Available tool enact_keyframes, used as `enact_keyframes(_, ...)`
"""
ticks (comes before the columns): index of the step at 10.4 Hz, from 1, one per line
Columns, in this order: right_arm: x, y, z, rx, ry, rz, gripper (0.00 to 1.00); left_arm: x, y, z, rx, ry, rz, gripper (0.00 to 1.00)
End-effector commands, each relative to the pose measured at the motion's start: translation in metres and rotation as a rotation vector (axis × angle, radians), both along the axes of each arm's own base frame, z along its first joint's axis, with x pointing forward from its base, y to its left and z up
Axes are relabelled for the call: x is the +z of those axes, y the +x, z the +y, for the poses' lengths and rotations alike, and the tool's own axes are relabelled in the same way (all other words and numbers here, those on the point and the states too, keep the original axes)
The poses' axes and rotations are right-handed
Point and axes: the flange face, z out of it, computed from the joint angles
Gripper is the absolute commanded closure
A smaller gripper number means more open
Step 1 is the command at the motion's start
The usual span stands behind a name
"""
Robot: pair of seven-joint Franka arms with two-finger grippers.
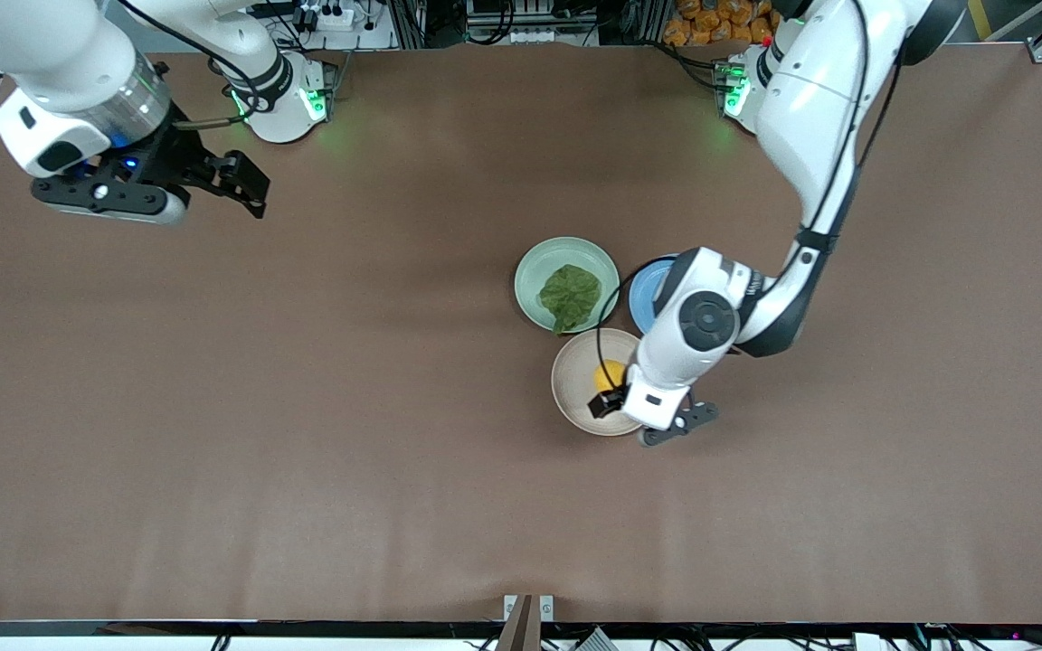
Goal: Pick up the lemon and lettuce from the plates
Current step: 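Grasp the lemon with the left gripper while the right gripper reaches the lettuce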
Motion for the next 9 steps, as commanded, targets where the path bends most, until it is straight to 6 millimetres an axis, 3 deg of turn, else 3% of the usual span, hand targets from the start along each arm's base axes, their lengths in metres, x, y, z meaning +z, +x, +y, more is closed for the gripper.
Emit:
enact_keyframes(1, -0.006, 0.0, 0.031, -0.051, 0.012, -0.004, 0.0, -0.007, 0.0, -0.009, 0.024, -0.003, 0.0, 0.0)
enact_keyframes(4, -0.018, 0.001, 0.057, -0.094, 0.01, -0.008, 0.0, -0.026, -0.007, -0.013, -0.001, 0.022, 0.013, 0.0)
enact_keyframes(8, -0.044, 0.002, 0.097, -0.146, 0.008, -0.015, 0.0, -0.028, -0.009, -0.017, -0.006, 0.025, 0.013, 0.0)
enact_keyframes(9, -0.05, 0.001, 0.109, -0.149, 0.008, -0.02, 0.0, -0.024, -0.009, -0.018, -0.012, 0.026, 0.007, 0.87)
